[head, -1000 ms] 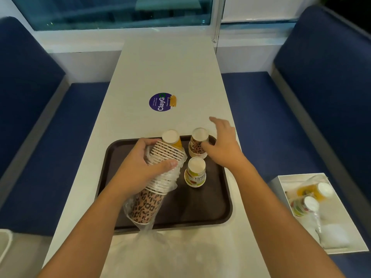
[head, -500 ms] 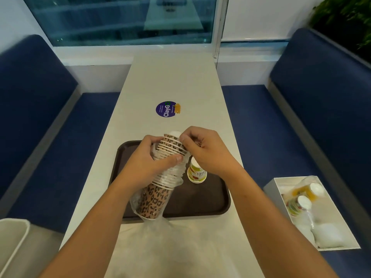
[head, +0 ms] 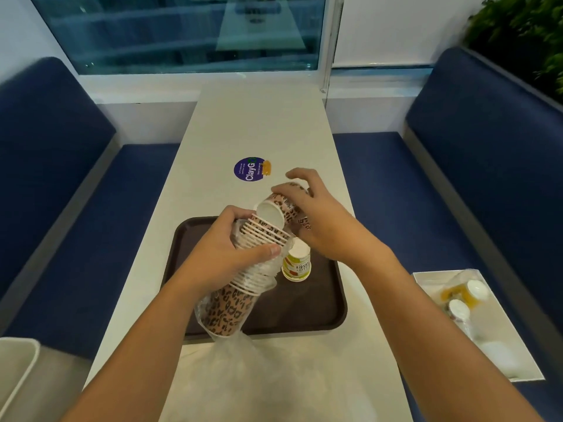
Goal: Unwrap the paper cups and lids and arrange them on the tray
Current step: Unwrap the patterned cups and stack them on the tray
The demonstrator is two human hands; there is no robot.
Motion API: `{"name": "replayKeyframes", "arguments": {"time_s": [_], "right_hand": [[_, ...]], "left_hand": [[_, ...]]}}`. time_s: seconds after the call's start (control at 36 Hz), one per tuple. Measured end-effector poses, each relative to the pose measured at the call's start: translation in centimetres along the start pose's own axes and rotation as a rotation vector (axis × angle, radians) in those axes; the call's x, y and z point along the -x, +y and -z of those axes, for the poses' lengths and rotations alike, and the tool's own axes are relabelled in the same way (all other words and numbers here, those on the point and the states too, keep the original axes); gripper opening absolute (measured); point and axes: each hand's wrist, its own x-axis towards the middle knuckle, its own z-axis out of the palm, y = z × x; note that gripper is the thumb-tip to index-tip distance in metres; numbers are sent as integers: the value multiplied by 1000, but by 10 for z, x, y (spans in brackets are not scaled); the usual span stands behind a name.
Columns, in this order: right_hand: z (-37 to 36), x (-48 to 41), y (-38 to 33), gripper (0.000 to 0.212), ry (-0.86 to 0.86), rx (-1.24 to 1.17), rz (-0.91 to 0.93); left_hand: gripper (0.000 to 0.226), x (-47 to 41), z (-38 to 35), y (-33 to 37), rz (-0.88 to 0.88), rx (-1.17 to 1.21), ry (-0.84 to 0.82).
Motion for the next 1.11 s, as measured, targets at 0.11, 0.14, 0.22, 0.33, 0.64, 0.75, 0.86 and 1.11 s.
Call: {"name": "replayKeyframes", "arguments": {"time_s": [0.11,0.14,0.22,0.33,0.64,0.75,0.86,1.11], "right_hand": [[-2,-5,18,70,244,-90,-199],[-4,-6,24,70,278,-150,-287],[-18,-7,45,71,267,-301,-503],[-46,-7,69,71,145,-338,-593],[-92,-5,99,81,-78,-258,-682],[-74,-7,92,90,-101,-210,-650],[-47,-8,58,56,209,-207,-541],[-19,-2,-14,29,-97,-461,-276]], "left_hand": [[65,-6,0,-3,-5,43,29],[67,-8,0,-4,0,47,39],[71,-17,0,-8,24,27,71],[67,-29,-1,-16,41,6,106],[74,-52,-8,-33,101,-25,101],[76,-52,-7,-33,98,-28,103],[78,-48,-5,-30,77,-18,95],[68,-31,-2,-19,13,-20,103]]}}
